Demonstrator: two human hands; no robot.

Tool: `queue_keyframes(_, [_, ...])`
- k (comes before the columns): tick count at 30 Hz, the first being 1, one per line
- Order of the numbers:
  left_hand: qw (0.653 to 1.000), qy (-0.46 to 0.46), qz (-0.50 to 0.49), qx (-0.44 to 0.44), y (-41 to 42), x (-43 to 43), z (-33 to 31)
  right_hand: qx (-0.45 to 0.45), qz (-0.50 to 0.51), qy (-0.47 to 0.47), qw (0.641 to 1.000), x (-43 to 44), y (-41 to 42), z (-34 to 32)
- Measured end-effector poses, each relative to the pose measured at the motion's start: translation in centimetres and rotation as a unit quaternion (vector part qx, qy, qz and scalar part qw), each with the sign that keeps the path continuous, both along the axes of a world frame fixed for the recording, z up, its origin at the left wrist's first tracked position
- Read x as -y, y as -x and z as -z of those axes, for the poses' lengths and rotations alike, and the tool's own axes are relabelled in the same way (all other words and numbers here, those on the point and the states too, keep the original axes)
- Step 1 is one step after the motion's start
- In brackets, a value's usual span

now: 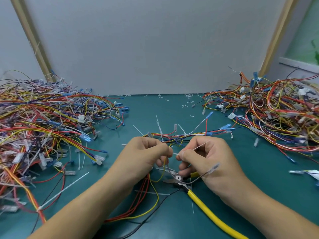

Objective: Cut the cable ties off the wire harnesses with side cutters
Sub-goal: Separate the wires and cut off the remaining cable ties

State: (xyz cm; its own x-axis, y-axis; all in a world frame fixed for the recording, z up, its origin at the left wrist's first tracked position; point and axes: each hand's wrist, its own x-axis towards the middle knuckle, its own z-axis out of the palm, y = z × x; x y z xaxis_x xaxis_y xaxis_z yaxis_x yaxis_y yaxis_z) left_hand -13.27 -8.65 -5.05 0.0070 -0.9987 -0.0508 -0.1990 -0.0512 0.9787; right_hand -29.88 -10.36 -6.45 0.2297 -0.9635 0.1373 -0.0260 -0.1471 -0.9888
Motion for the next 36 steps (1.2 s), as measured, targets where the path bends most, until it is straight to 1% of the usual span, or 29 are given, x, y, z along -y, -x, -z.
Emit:
queue_keyframes(4, [1.0,0.006,-0.012,-0.004,-0.2,0.3,0.0,0.017,0.001,0.013,1.0,0.1,-0.2,-0.2])
queue_keyframes(8, [0.999,0.033,0.018,0.017,-0.8,0.2,-0.1,0.001,0.017,0.022,1.0,0.4,0.2,0.0])
queue_keyframes(9, [0.998,0.061,-0.009,0.024,-1.3,0.5,-0.1,-0.015,0.022,0.03,0.999,0.5,0.5,0.0])
queue_keyframes(10, [0.993,0.1,-0.056,0.04,-2.0,0.8,-0.2,-0.04,0.024,0.046,0.998,0.5,0.8,0.0])
queue_keyframes(12, [0.965,0.174,-0.176,0.085,-4.0,1.8,-0.4,-0.11,0.024,0.097,0.989,0.5,1.1,-0.2])
queue_keyframes(13, [0.95,0.186,-0.223,0.115,-4.9,2.3,-0.5,-0.139,0.026,0.123,0.982,0.5,1.2,-0.5])
queue_keyframes(14, [0.939,0.18,-0.25,0.153,-5.6,2.8,-0.4,-0.158,0.028,0.145,0.976,0.4,1.3,-0.8])
queue_keyframes(16, [0.929,0.134,-0.252,0.234,-6.5,3.5,0.4,-0.171,0.036,0.177,0.969,0.2,1.4,-1.5])
queue_keyframes(18, [0.917,0.059,-0.218,0.329,-6.4,3.9,1.1,-0.163,0.059,0.209,0.963,0.0,1.6,-2.1])
queue_keyframes(19, [0.903,0.025,-0.192,0.383,-6.2,4.0,1.3,-0.147,0.073,0.225,0.96,0.0,1.8,-2.4])
queue_keyframes(20, [0.893,0.004,-0.165,0.418,-6.1,4.0,1.4,-0.128,0.088,0.237,0.959,0.1,1.9,-2.7])
queue_keyframes(21, [0.897,-0.002,-0.144,0.418,-6.0,4.1,1.4,-0.114,0.103,0.246,0.957,0.2,2.1,-2.8])
queue_keyframes(23, [0.927,0.0,-0.115,0.357,-5.5,4.1,1.3,-0.109,0.137,0.26,0.95,0.5,2.3,-3.0])
queue_keyframes(25, [0.959,0.015,-0.109,0.26,-4.7,4.0,1.2,-0.104,0.167,0.274,0.941,0.7,2.3,-3.1])
queue_keyframes(26, [0.973,0.033,-0.119,0.194,-4.2,3.8,1.2,-0.102,0.177,0.286,0.936,0.8,2.2,-3.2])
queue_keyframes(28, [0.986,0.082,-0.129,0.074,-3.2,3.3,0.7,-0.102,0.173,0.309,0.93,0.7,2.0,-3.5])
queue_keyframes(29, [0.985,0.115,-0.122,0.049,-2.9,2.9,0.5,-0.094,0.153,0.301,0.936,0.7,1.8,-3.5])
queue_keyframes(30, [0.98,0.154,-0.114,0.053,-2.5,2.5,0.2,-0.076,0.12,0.27,0.952,0.6,1.5,-3.4])
queue_keyframes(32, [0.964,0.231,-0.1,0.091,-1.6,1.5,0.0,-0.037,0.054,0.167,0.984,0.6,0.5,-2.9])
queue_keyframes(34, [0.937,0.306,-0.088,0.142,-0.7,0.4,-0.2,-0.014,0.023,0.088,0.996,0.5,-0.1,-2.3])
queue_keyframes(36, [0.897,0.372,-0.072,0.227,-0.1,-0.4,-0.2,0.003,0.018,0.07,0.997,0.4,-0.3,-2.1])
